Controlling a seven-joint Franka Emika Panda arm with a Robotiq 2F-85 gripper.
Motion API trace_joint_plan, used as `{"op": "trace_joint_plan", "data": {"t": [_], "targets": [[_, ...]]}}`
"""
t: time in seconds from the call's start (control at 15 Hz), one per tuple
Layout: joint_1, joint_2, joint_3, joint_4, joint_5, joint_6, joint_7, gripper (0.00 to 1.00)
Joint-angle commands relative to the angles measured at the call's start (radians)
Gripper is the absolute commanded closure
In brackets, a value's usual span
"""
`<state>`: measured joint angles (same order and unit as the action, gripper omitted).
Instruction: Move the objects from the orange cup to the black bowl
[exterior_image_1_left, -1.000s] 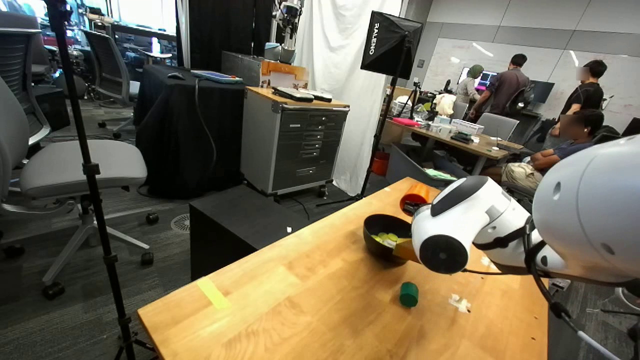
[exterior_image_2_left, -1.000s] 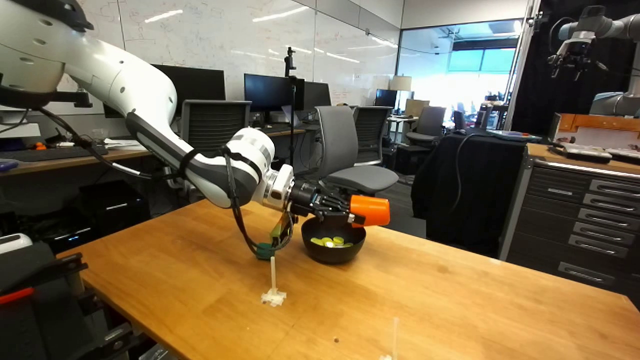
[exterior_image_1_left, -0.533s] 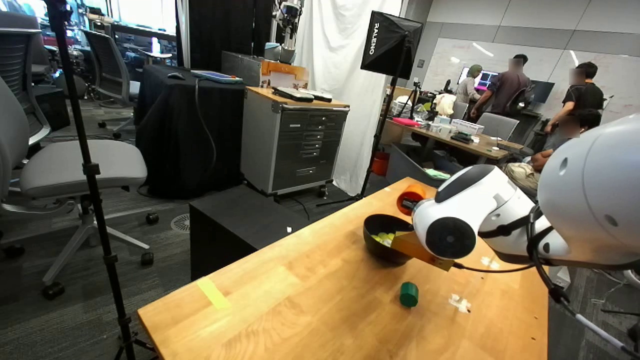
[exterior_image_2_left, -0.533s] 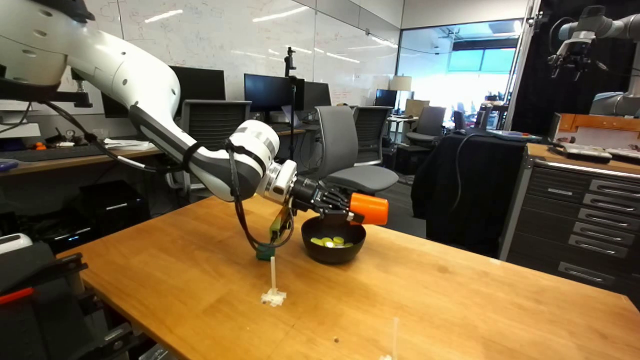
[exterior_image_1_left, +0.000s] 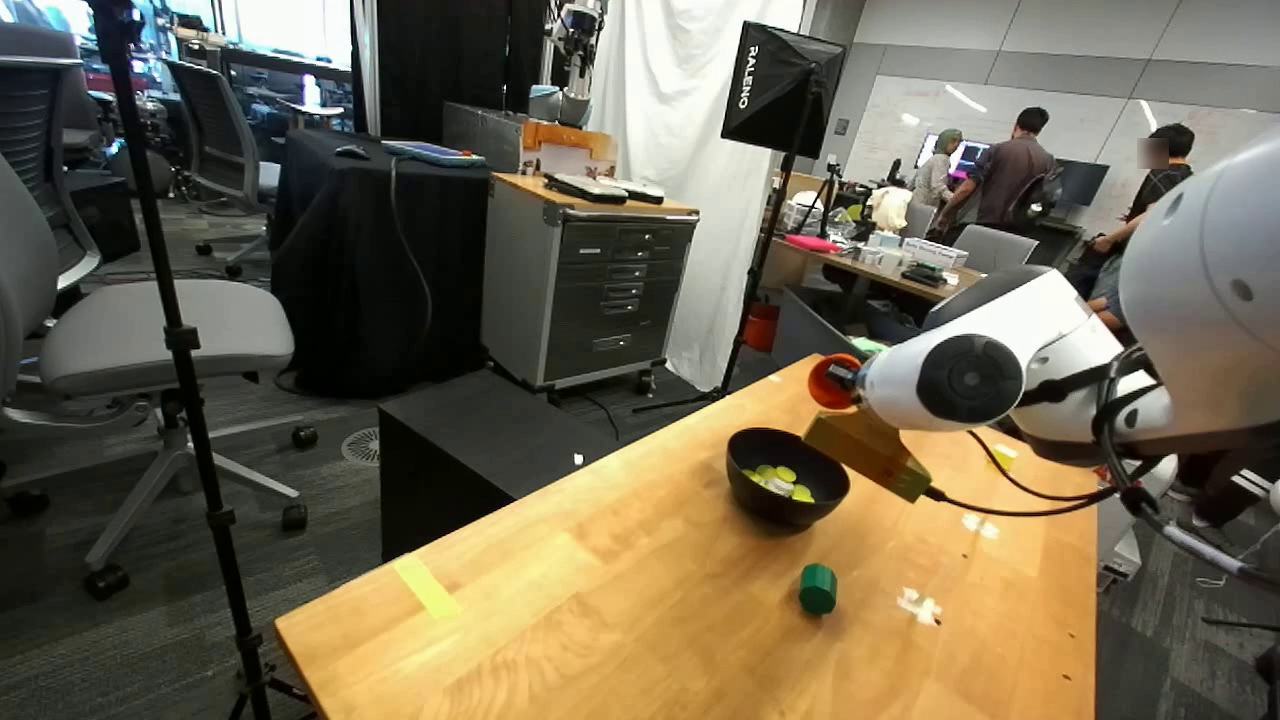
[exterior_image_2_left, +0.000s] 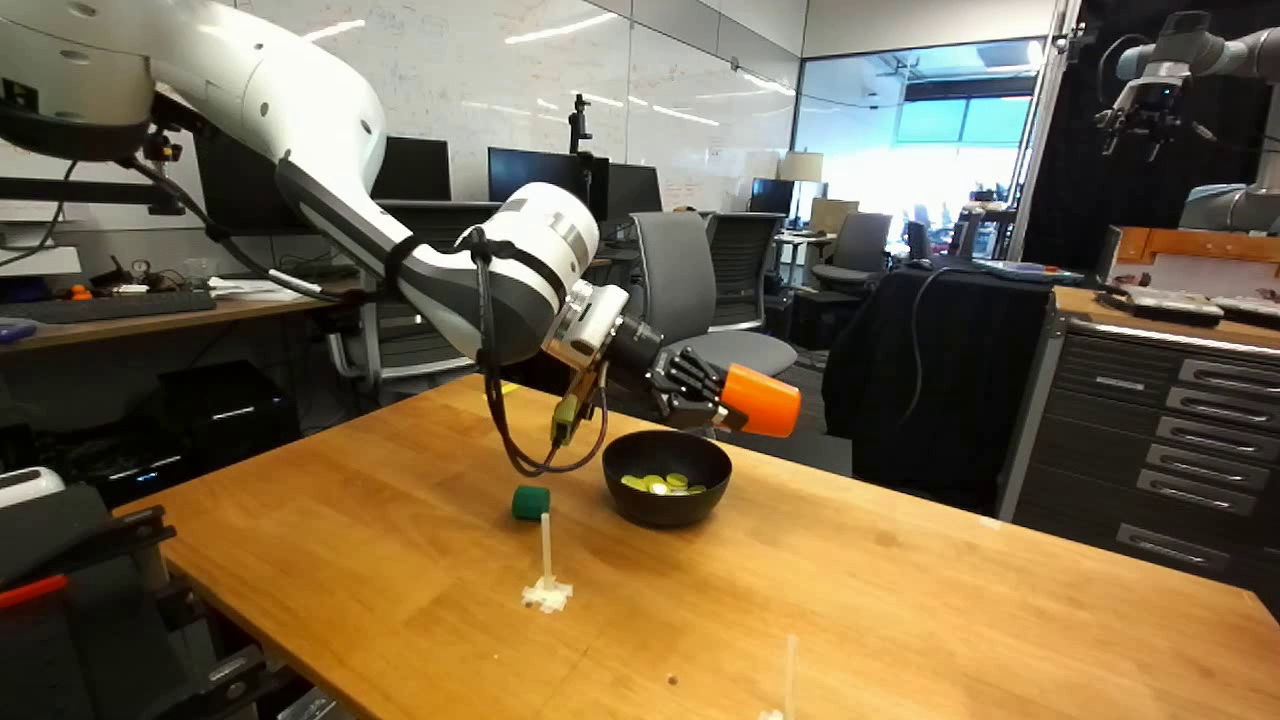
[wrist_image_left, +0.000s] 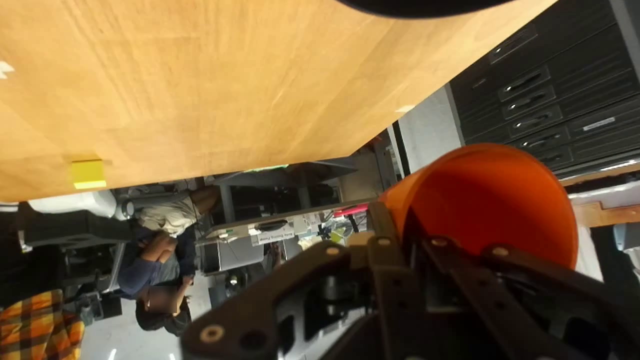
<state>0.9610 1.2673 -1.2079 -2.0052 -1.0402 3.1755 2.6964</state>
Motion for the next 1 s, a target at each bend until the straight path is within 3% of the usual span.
{"op": "trace_joint_plan", "data": {"t": [0.0, 0.47, 0.93], "targets": [[-0.028, -0.090, -0.036, -0.050, -0.008, 0.109, -0.002, 0.96], [-0.095, -0.185, -0.068, -0.090, -0.020, 0.257, -0.011, 0.96], [-0.119, -0.242, -0.100, -0.133, -0.036, 0.432, -0.020, 0.95]]}}
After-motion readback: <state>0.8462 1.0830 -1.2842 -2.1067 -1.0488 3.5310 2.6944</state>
